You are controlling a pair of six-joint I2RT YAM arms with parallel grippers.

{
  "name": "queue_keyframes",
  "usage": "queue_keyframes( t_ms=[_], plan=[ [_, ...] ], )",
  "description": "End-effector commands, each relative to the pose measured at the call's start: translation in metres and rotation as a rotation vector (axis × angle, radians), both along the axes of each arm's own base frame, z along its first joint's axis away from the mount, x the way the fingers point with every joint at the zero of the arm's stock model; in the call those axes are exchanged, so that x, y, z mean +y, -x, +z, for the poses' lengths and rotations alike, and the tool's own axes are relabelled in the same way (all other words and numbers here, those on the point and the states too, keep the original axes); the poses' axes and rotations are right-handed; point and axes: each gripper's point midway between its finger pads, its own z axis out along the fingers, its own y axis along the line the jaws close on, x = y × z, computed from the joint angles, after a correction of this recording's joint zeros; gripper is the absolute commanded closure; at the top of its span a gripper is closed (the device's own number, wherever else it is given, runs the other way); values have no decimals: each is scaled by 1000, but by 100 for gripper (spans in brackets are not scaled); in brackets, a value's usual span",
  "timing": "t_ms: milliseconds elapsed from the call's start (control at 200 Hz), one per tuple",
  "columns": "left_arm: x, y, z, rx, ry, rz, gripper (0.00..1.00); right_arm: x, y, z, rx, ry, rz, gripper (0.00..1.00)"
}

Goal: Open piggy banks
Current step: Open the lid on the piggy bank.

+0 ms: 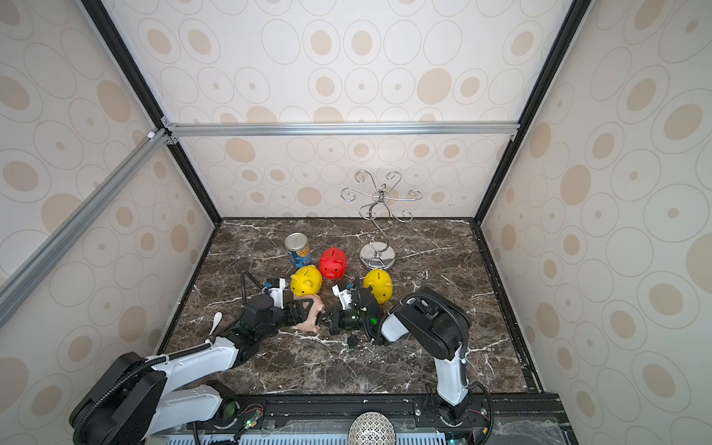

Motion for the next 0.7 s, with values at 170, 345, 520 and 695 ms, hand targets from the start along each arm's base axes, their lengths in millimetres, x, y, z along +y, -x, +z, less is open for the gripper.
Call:
queue_keyframes(
  t_ms=[170,345,520,695],
  plan=[
    [-9,21,-24,96,-30,-84,19,5,-16,12,-85,-25,-55,100],
    [-6,23,-28,111,-51,-80,19,-5,-22,12,-269,49,-81,100],
    [-4,27,-35,135,-69,-86,19,-7,-19,26,-556,134,-32,100],
    [-4,28,-37,149,-81,-93,19,2,-10,34,-711,153,53,100]
  ],
)
